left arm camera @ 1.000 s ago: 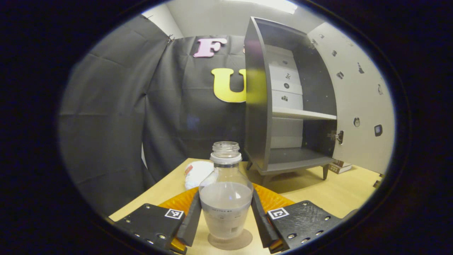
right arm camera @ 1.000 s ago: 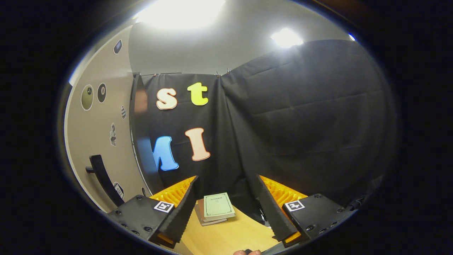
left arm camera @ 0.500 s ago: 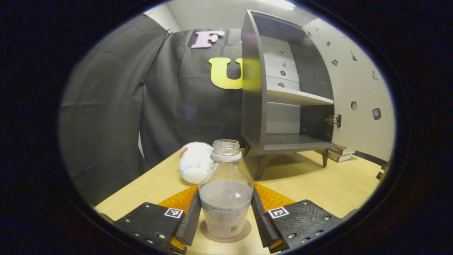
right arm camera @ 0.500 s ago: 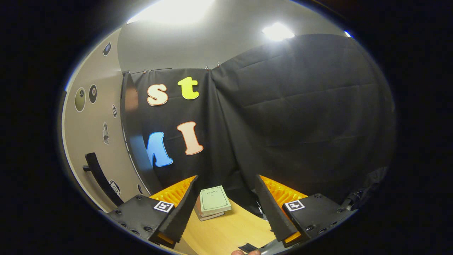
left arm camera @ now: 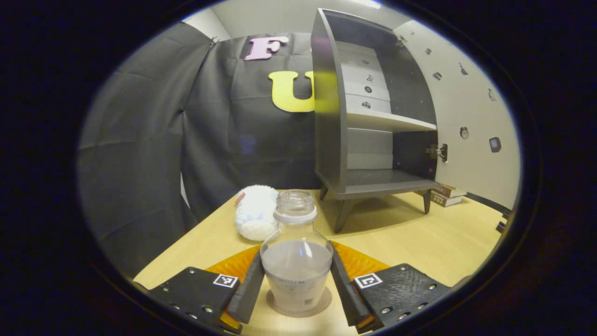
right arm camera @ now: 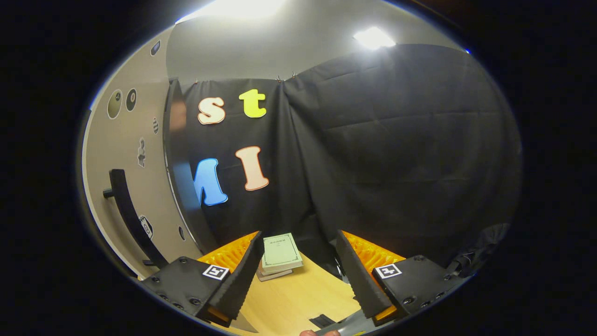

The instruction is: Open the cabinet door with the right hand, grasp the bottle in the cabinet with the left hand and place it on the coaster, then close the cabinet door with the right hand.

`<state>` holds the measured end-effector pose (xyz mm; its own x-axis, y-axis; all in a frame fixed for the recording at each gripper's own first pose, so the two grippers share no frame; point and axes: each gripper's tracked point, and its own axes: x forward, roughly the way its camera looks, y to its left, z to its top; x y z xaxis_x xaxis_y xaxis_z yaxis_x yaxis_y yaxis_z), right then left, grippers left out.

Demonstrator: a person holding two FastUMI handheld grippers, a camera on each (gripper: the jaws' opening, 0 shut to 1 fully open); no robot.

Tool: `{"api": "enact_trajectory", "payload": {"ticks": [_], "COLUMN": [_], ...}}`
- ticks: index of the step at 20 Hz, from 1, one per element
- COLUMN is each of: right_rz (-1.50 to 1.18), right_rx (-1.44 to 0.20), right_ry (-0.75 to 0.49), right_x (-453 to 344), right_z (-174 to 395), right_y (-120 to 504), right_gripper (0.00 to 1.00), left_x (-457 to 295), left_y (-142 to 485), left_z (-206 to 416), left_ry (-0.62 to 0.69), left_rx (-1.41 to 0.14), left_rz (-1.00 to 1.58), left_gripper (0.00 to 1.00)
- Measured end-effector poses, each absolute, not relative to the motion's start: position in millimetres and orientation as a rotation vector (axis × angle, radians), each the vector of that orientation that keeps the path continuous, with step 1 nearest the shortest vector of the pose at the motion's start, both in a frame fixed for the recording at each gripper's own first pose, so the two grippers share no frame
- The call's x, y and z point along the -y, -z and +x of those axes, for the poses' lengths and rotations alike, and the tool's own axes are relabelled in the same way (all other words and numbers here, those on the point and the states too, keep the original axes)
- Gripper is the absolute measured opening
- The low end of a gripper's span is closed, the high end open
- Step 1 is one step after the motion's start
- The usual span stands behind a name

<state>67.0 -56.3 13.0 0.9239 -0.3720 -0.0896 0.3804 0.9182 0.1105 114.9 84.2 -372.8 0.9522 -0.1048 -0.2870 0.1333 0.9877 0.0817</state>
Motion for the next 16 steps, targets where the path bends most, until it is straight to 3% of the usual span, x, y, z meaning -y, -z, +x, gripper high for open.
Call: {"api": "enact_trajectory", "payload": {"ticks": [1,3,11,16], "right_rz": [0.135,0.134,0.187,0.130], "right_rx": [-0.081,-0.086,-0.072,-0.055], "right_ry": [0.379,0.375,0.346,0.299], "right_x": [55,59,84,85], "right_z": [69,71,88,96], "right_y": [-8,-2,21,16], "right_gripper": [0.98,0.98,0.98,0.98], "left_x": [-85,-79,-55,-29], "left_y": [360,328,197,144], "left_z": [115,118,107,73], "left_ry": [0.118,0.134,0.132,0.079], "left_rx": [-0.268,-0.214,-0.093,-0.113], "left_rz": [0.111,0.122,0.188,0.194], "left_gripper": [0.79,0.84,0.83,0.82]}}
